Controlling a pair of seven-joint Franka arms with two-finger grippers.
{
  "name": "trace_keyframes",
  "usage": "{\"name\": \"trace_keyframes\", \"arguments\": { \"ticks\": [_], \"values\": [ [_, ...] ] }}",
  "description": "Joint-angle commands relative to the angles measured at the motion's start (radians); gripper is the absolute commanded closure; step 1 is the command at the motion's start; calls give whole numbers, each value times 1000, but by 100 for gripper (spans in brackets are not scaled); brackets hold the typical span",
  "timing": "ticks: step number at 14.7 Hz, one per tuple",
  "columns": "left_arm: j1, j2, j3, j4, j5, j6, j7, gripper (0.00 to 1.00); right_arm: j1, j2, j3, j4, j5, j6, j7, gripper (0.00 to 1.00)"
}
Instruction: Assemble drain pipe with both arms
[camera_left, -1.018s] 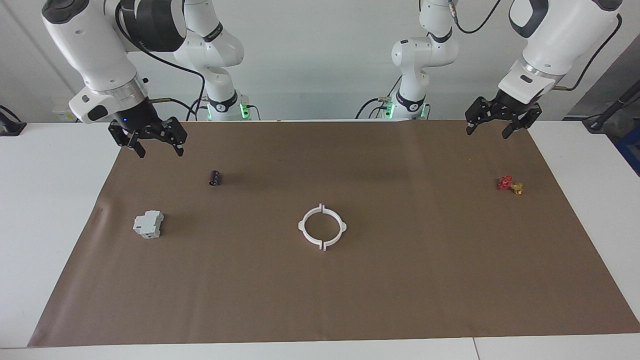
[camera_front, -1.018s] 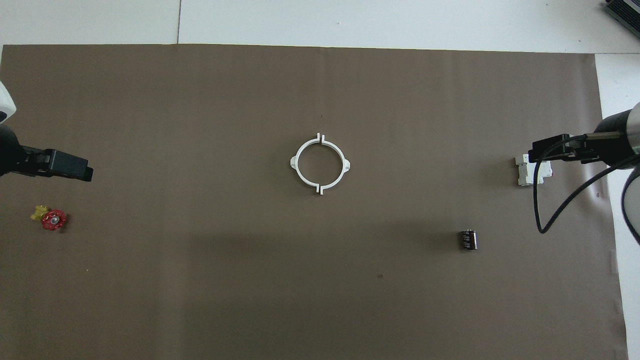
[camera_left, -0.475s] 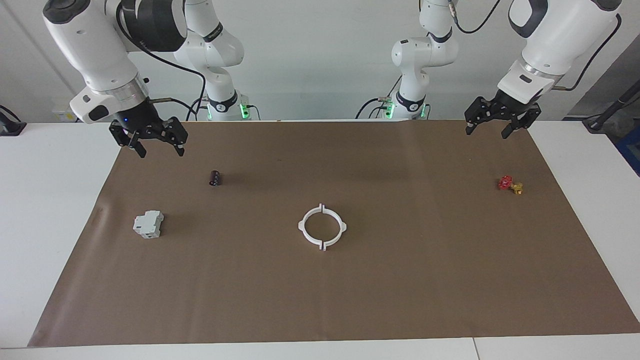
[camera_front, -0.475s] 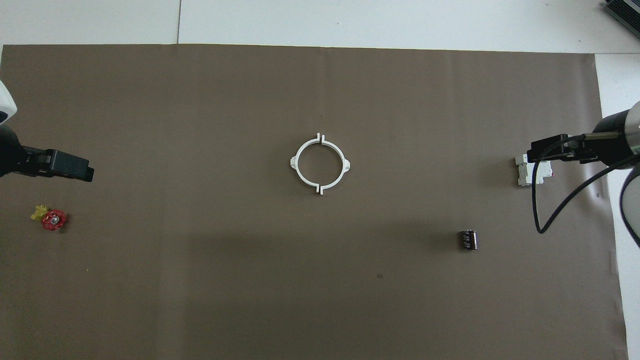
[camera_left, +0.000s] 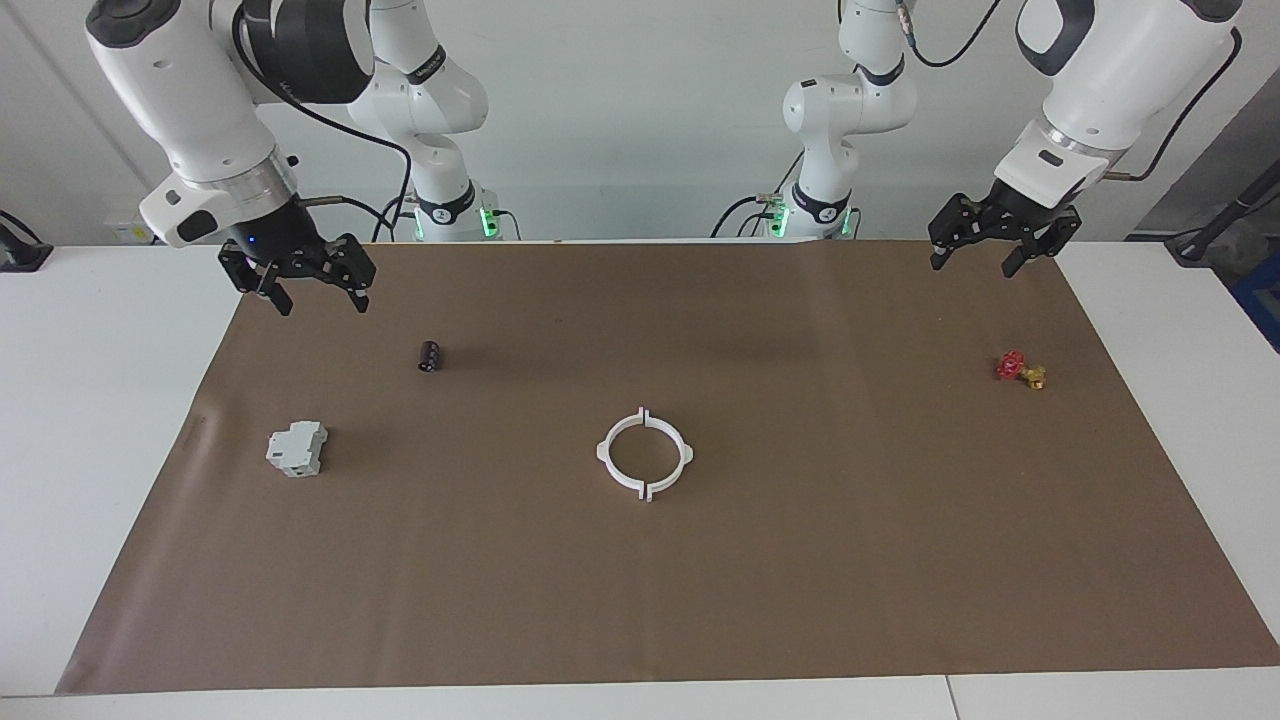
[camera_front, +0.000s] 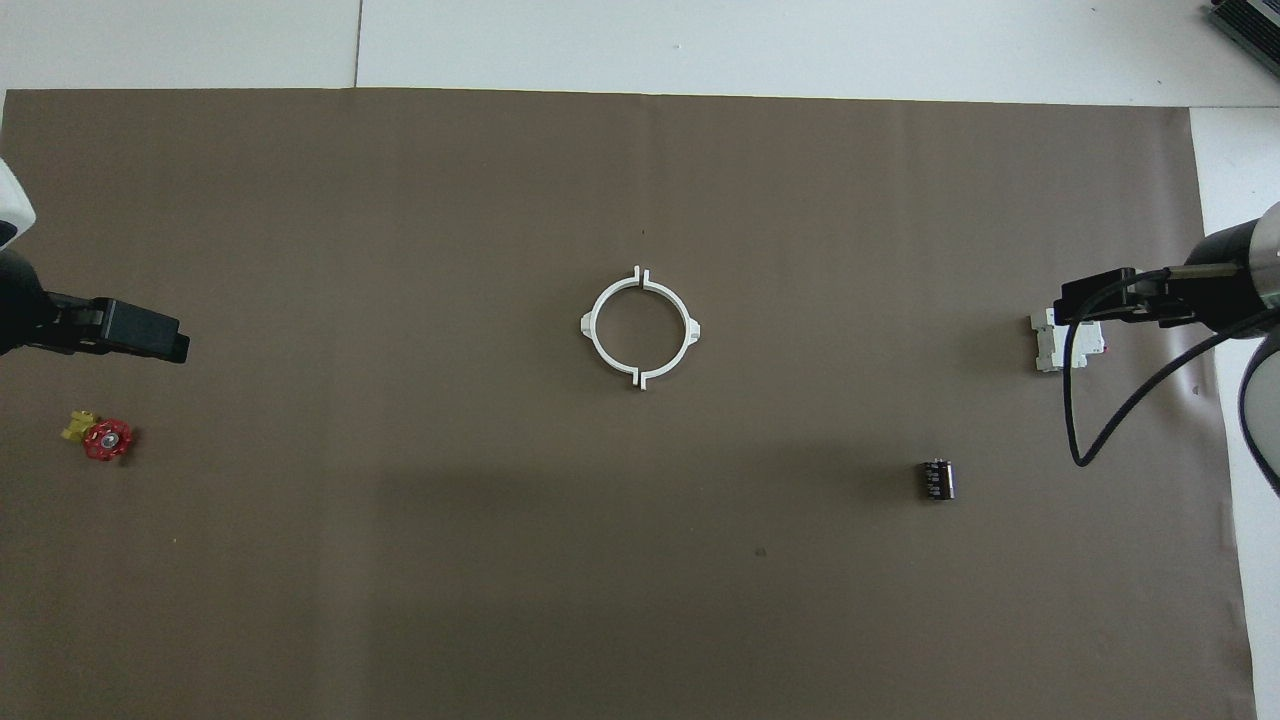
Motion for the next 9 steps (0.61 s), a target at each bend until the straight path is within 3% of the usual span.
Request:
{"name": "trace_keyframes", "arguments": {
  "ticks": [1,9],
  "values": [
    [8,-16,-6,-2,-17,-19,-13,0,-3,-26,19,6,16,-34,35,0],
    [8,-16,-6,-6,-17,-18,-12,0,-3,-26,27,10,18,7,68,0]
  ]
}}
